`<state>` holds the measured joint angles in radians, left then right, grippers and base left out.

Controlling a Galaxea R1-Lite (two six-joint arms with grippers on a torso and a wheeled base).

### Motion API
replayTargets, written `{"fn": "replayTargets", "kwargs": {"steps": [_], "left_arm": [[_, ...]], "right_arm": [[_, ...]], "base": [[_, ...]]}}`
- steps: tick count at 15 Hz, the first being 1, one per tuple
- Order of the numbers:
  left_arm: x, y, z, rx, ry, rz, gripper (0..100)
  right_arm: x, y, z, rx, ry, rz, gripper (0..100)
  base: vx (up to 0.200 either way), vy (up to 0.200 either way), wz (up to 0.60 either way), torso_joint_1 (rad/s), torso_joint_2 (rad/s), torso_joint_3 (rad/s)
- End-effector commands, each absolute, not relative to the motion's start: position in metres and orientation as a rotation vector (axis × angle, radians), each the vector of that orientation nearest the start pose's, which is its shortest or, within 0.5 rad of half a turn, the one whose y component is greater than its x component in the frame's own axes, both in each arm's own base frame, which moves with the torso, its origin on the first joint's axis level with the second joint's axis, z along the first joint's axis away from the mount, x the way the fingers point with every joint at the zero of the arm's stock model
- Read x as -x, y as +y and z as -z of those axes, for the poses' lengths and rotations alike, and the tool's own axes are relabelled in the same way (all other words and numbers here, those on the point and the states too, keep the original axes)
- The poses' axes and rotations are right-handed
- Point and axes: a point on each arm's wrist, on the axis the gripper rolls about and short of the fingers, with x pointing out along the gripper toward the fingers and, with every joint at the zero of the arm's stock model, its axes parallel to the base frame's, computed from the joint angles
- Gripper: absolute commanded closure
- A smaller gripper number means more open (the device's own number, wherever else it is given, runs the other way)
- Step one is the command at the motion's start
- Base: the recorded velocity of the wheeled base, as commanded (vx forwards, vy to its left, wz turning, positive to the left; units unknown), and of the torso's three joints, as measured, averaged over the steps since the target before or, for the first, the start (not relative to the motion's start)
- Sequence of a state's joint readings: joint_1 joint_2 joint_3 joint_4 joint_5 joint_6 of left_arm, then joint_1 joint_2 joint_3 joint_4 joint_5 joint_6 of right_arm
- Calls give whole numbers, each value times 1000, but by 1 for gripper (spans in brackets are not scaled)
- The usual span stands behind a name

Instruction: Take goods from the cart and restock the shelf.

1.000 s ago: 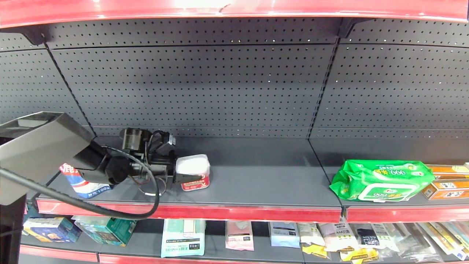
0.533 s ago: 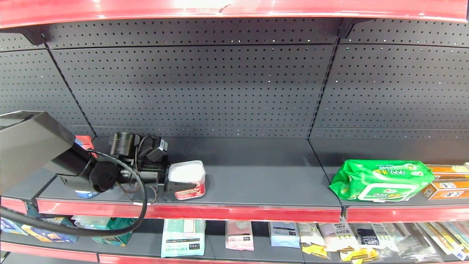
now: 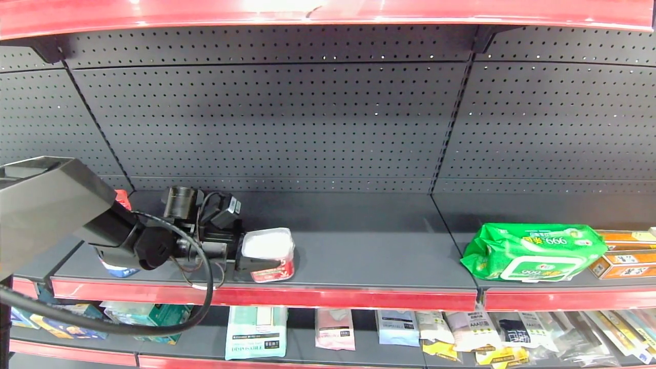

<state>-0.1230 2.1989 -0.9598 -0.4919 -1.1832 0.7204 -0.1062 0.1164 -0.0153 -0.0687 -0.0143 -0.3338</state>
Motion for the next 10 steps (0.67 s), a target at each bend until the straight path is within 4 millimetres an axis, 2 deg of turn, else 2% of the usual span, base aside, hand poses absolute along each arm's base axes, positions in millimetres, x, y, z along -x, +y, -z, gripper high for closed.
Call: {"fn": "replayTargets", "kwargs": {"steps": [1,4,10], "left_arm": [[-366,-67,-37,-188,214,1398,100],[-370,-65,-30,-217,192,1399,100],[-370,-66,-28,-212,199,1401,100]], "right_arm": [[14,1,-89,333,48,117,100],[15,1,-89,333,42,121,100],[14,1,-89,333,48,120,100]], "base": [[0,0,0,0,0,0],[0,0,0,0,0,0],[0,0,0,0,0,0]]}}
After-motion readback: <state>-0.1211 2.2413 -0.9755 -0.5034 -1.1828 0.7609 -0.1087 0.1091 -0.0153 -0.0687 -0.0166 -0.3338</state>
